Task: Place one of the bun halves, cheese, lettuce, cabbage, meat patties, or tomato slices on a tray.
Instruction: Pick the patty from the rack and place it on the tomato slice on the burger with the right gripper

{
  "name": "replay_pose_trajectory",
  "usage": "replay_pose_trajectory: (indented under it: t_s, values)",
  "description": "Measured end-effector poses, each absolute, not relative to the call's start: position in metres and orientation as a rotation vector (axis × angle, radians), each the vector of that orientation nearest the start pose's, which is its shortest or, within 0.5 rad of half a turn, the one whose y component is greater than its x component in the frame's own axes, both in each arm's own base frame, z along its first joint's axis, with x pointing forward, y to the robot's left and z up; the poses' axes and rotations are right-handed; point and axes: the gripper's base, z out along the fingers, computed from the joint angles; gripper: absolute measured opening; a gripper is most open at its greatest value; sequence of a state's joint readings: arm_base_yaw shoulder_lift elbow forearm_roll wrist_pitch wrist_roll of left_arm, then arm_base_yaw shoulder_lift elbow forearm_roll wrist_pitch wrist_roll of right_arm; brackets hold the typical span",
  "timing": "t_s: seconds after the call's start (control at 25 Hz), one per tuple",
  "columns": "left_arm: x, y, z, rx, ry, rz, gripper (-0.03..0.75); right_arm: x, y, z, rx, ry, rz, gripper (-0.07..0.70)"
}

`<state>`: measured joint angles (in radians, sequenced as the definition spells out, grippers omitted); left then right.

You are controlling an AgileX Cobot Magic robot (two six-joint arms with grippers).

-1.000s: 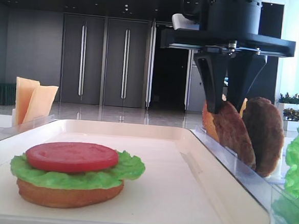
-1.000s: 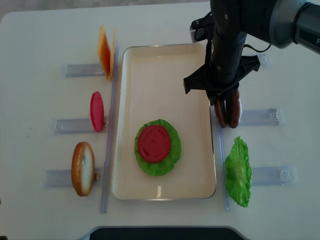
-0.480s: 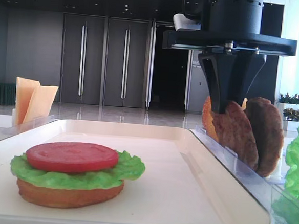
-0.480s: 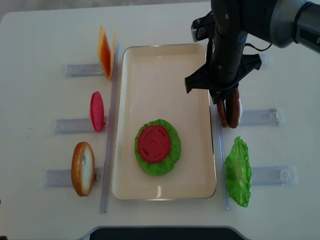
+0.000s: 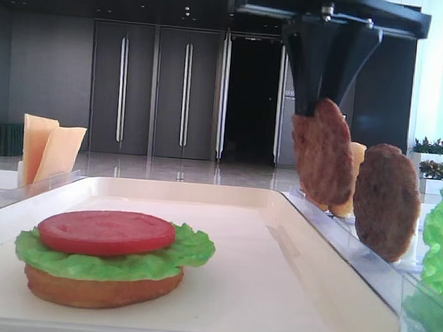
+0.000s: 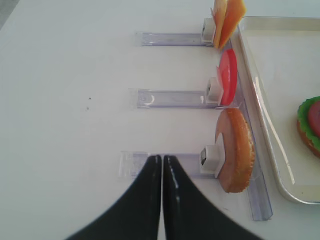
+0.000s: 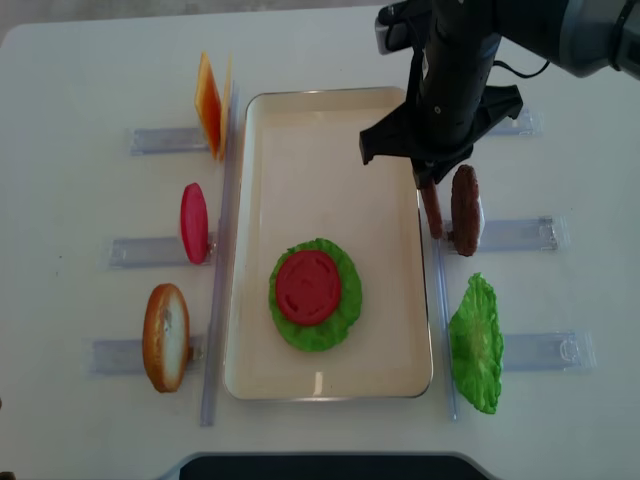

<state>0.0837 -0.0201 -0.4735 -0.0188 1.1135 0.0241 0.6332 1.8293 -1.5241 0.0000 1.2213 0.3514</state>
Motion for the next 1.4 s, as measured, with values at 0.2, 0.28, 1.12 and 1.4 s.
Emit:
replay_pose_trajectory:
  t_s: [0.2,0.28,1.12,1.4]
  values:
    - [-0.007,-0.002,0.266,-0.061,2.103,0.042,-0.001,0.299,0.223,0.291,-0.426,2.909,0.158,0.145]
    - [-0.007,-0.002,0.266,-0.061,2.103,0.042,-0.001,0.299,0.221,0.3,-0.425,2.878,0.145,0.145]
    - [-0.007,-0.002,0.266,-0.061,2.103,0.042,-0.001,0.273,0.197,0.321,-0.346,2.872,0.219,0.144]
    - [-0.007,-0.002,0.266,-0.061,2.103,0.042,-0.001,0.24,0.178,0.316,-0.294,2.915,0.201,0.142]
